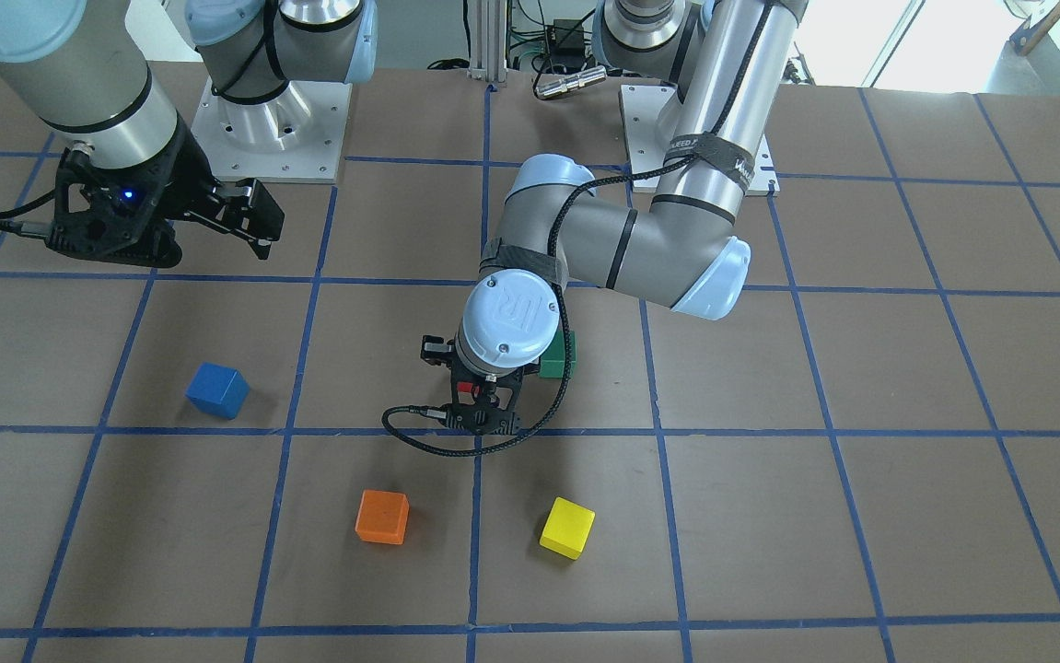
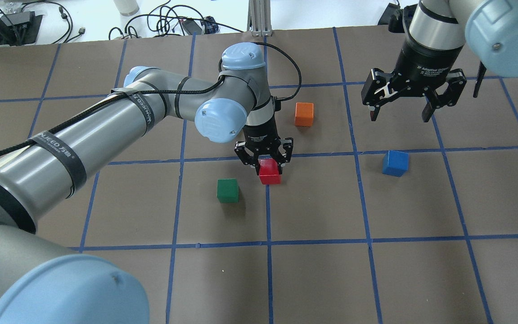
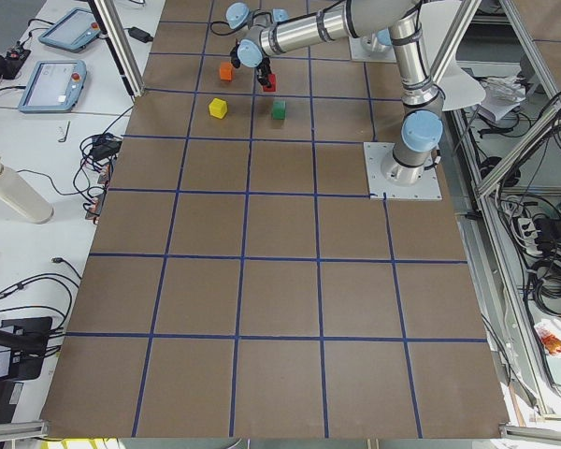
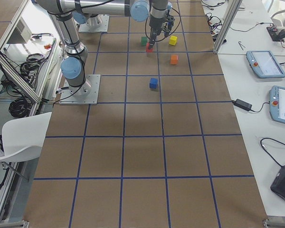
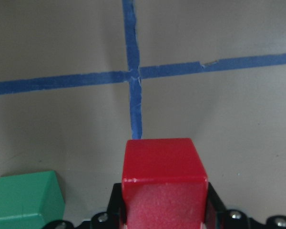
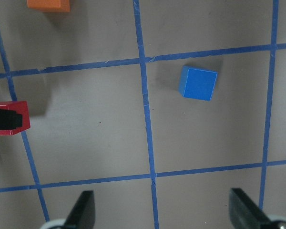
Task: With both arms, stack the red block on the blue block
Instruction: 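Lift the red cube and carry it toward the table centre, then withdraw the left gripper while the right gripper reaches toward the red cube, then lower the right gripper over the red cube and close on it, then lift the red cube and carry it over the blue cube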
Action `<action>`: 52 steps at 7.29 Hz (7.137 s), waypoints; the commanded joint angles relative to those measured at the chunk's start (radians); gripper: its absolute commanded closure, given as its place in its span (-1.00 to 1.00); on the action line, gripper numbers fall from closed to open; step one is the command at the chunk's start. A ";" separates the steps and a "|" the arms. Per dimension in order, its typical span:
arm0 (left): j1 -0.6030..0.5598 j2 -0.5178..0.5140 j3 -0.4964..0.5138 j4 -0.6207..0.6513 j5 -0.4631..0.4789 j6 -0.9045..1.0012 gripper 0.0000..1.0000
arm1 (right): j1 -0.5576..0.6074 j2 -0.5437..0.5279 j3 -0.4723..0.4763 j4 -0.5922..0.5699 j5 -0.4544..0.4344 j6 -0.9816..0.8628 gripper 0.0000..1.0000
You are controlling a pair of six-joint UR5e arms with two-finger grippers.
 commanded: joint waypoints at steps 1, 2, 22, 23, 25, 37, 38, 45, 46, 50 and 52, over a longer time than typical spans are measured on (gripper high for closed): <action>-0.009 -0.012 -0.001 -0.002 0.002 -0.008 -0.39 | 0.000 0.000 0.000 0.000 0.000 0.002 -1.00; -0.012 -0.014 -0.001 -0.001 0.002 -0.009 -0.58 | 0.000 0.001 0.000 -0.002 0.000 0.002 -1.00; 0.361 0.462 -0.058 -0.112 0.268 0.181 -1.00 | 0.242 0.166 0.132 -0.376 0.114 0.103 -1.00; 0.361 0.470 -0.076 -0.117 0.268 0.181 -1.00 | 0.255 0.166 0.182 -0.453 0.115 0.107 -1.00; 0.361 0.471 -0.080 -0.120 0.268 0.181 -1.00 | 0.291 0.210 0.207 -0.538 0.155 0.101 -1.00; 0.361 0.447 -0.086 -0.119 0.265 0.176 -1.00 | 0.334 0.363 0.226 -0.600 0.174 -0.014 -0.44; 0.361 0.447 -0.086 -0.119 0.266 0.176 -1.00 | 0.339 0.365 0.226 -0.600 0.201 -0.012 -0.45; 0.361 0.445 -0.086 -0.119 0.266 0.175 -1.00 | 0.341 0.396 0.212 -0.611 0.212 -0.017 0.02; 0.361 0.447 -0.089 -0.119 0.266 0.175 -1.00 | 0.341 0.397 0.204 -0.611 0.201 -0.008 0.69; 0.361 0.460 -0.109 -0.119 0.268 0.175 -1.00 | 0.321 0.368 0.119 -0.545 0.163 0.035 1.00; 0.361 0.462 -0.109 -0.117 0.268 0.175 -1.00 | 0.234 0.276 0.063 -0.395 0.149 0.035 1.00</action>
